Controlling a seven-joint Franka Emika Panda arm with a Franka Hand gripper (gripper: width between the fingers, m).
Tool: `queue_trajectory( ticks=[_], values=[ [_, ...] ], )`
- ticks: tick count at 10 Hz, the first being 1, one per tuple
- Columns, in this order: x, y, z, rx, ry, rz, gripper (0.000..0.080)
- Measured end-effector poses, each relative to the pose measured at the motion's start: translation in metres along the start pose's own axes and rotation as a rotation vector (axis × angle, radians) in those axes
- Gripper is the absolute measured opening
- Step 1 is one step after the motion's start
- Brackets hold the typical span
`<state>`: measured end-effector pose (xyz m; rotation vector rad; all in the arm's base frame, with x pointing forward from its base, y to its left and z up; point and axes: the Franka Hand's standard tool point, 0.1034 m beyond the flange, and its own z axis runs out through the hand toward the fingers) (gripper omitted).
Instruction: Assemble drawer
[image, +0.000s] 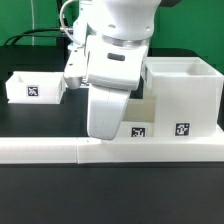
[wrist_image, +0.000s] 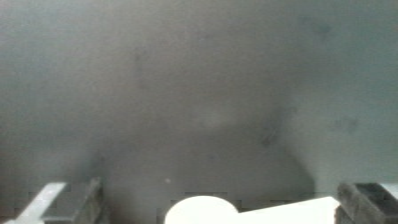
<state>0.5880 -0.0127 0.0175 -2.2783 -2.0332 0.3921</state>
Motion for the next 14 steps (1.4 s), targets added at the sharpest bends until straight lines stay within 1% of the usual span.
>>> queue_trajectory(
  ticks=[2, 3, 4, 5, 6, 7, 9, 10, 11, 12, 13, 14],
  values=[
    [0.0, 0.0, 0.0, 0.0, 0.0, 0.0, 0.0649],
    [-0.003, 0.0, -0.001, -0.01, 0.004, -0.01, 0.0649],
    [-0.013, -0.006, -0.006, -0.035, 0.012, -0.01, 0.0649],
    [-0.021, -0.02, -0.017, -0.053, 0.015, -0.003, 0.0649],
    [-0.023, -0.035, -0.026, -0.054, 0.011, 0.007, 0.0649],
    [-0.023, -0.042, -0.031, -0.055, 0.008, 0.002, 0.0649],
    [-0.023, -0.041, -0.026, -0.049, 0.009, 0.001, 0.0649],
    [-0.023, -0.042, -0.026, -0.049, 0.009, 0.0, 0.0649],
    [-0.025, -0.042, -0.022, -0.043, 0.013, -0.025, 0.0649],
    [-0.032, -0.038, -0.009, -0.032, 0.026, -0.035, 0.0649],
    [-0.034, -0.036, -0.005, -0.031, 0.029, -0.034, 0.0649],
    [-0.035, -0.034, -0.008, -0.036, 0.039, -0.048, 0.0649]
  ],
)
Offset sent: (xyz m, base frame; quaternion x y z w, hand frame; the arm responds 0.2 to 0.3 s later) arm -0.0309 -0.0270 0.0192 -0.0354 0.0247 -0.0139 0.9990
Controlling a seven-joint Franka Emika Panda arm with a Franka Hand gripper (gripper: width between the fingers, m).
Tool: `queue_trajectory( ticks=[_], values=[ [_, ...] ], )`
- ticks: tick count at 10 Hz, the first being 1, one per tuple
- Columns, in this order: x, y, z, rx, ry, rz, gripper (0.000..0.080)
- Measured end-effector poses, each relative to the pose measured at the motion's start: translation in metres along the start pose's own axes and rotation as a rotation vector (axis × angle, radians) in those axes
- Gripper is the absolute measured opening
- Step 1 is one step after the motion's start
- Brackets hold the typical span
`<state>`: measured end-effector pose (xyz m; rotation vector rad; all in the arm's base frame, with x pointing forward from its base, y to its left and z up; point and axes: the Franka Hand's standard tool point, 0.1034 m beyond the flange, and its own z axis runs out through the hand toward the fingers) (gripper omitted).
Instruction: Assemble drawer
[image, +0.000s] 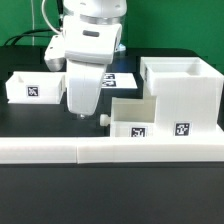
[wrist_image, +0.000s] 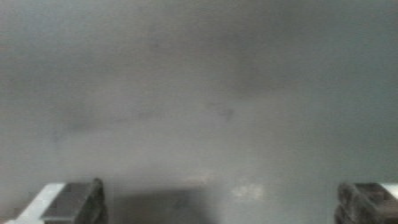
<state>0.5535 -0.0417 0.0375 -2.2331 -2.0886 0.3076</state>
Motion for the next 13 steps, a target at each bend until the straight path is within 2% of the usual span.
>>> queue_trajectory(
  ticks=[1, 4, 5, 6, 8, 9, 12, 13],
  values=[
    [0.001, 0.001, -0.002, -0.005, -0.001, -0.002, 0.0649],
    [0.002, 0.001, 0.0, 0.007, -0.002, -0.005, 0.0649],
    [0.003, 0.007, -0.003, 0.013, -0.002, -0.015, 0.0649],
    [0.002, 0.01, -0.005, 0.004, -0.001, -0.019, 0.0649],
    [0.002, 0.009, -0.003, 0.007, 0.004, -0.026, 0.0649],
    [0.002, 0.011, -0.004, 0.013, 0.063, -0.038, 0.0649],
    [0.0, 0.032, -0.018, 0.037, 0.201, 0.035, 0.0649],
    [0.0, 0.034, -0.019, 0.037, 0.236, 0.048, 0.0649]
  ],
)
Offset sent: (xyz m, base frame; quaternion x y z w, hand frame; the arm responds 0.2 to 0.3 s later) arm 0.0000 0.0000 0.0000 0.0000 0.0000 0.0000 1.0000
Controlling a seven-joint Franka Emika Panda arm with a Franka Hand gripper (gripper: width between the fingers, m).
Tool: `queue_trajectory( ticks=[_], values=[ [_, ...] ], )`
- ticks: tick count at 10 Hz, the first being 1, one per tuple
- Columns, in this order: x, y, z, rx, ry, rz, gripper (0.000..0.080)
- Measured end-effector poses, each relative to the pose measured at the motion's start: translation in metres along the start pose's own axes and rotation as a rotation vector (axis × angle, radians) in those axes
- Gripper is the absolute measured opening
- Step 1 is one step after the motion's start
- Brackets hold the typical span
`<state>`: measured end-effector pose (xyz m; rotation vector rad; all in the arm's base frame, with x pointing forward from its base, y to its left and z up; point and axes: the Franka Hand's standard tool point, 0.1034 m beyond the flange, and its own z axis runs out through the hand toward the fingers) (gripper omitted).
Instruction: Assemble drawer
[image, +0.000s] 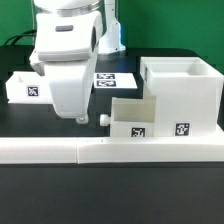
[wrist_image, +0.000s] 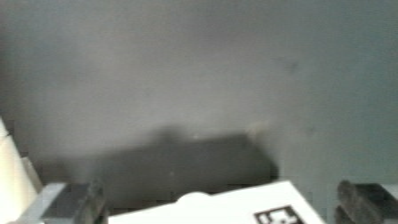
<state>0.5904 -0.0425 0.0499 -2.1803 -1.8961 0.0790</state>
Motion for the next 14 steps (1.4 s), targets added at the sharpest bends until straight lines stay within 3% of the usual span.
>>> queue_trajectory(
  ticks=[1, 3, 8, 14],
  values=[
    [-0.008, -0.001, 0.0, 0.001, 0.009, 0.001, 0.0649],
    [-0.005, -0.002, 0.005, -0.003, 0.004, 0.005, 0.0649],
    [0.034, 0.006, 0.006, 0.029, 0.019, 0.007, 0.0649],
    [0.031, 0.007, 0.005, 0.025, -0.024, 0.082, 0.0649]
  ],
)
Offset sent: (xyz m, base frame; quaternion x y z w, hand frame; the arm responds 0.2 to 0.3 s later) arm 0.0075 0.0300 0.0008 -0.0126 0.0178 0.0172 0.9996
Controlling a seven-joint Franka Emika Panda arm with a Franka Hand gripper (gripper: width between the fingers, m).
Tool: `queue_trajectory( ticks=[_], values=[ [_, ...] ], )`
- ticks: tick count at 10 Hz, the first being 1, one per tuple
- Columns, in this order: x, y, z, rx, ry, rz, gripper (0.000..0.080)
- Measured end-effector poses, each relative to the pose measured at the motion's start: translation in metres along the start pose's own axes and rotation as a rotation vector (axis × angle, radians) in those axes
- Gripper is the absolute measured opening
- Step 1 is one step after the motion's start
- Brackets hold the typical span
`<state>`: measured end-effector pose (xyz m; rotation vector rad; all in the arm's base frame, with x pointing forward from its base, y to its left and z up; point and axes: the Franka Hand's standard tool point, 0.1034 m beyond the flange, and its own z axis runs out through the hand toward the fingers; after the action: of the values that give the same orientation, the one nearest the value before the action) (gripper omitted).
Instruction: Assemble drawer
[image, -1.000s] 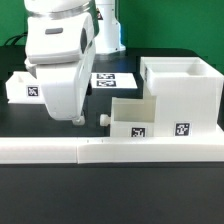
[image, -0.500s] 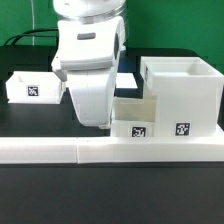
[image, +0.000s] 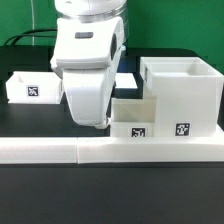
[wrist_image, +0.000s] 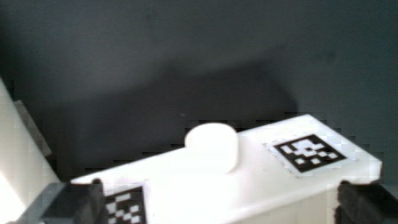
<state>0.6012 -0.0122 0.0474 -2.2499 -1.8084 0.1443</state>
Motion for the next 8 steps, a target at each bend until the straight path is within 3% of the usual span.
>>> queue_trajectory(
  ticks=[4, 7, 8],
  values=[
    [0.007, -0.001, 0.004, 0.003, -0.007, 0.018, 0.0649],
    [0.013, 0.001, 0.004, -0.025, -0.091, 0.183, 0.0649],
    [0.013, 0.001, 0.004, -0.023, -0.106, 0.186, 0.0649]
  ],
)
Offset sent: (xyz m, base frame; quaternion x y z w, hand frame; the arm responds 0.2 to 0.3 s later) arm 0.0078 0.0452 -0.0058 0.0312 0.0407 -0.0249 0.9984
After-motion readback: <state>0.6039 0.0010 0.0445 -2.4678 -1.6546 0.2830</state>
